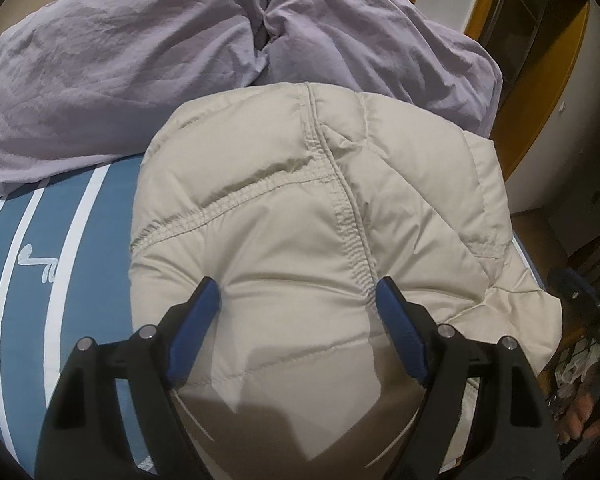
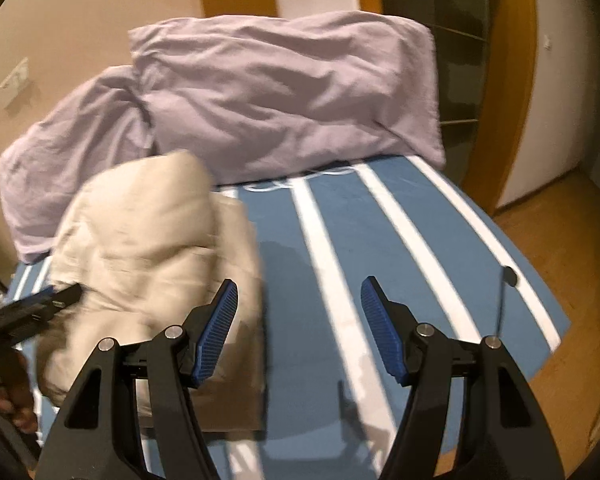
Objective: Fold large clothes
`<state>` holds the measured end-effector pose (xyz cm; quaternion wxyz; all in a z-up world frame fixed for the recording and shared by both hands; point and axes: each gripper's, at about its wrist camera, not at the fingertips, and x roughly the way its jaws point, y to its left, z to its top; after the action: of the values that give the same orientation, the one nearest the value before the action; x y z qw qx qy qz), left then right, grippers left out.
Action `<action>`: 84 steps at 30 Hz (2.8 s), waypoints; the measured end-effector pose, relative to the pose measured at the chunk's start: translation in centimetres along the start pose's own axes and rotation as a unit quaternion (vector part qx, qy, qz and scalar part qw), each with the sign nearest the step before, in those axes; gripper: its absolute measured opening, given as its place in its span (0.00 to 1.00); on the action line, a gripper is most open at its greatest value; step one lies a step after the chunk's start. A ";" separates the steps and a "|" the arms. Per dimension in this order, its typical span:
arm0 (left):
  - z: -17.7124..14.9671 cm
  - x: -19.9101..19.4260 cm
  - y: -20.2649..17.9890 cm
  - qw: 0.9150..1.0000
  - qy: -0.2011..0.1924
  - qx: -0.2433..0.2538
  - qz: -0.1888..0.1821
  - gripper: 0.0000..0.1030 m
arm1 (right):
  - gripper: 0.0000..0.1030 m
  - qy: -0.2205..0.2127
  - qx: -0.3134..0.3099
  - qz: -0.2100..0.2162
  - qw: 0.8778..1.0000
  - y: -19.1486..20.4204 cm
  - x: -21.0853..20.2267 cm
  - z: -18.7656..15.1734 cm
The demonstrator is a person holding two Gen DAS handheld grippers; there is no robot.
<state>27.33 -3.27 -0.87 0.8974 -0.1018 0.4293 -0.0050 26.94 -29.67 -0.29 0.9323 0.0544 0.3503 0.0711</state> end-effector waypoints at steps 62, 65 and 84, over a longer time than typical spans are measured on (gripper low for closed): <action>4.2 -1.2 1.7 0.997 -0.068 -0.015 0.016 0.87 | 0.50 0.000 -0.068 0.079 0.995 8.7 4.6 4.2; 4.9 -0.7 2.0 0.997 -0.070 -0.019 0.026 0.87 | 0.50 -0.001 -0.073 0.081 0.994 9.3 5.6 4.9; 5.0 4.1 3.2 0.996 -0.058 -0.039 0.061 0.95 | 0.50 0.017 -0.067 0.082 0.994 9.4 12.7 4.2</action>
<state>33.53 0.41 -1.52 0.9146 -0.1100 0.3823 0.0725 38.24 -18.46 -3.92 0.9188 0.0196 0.3549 0.1719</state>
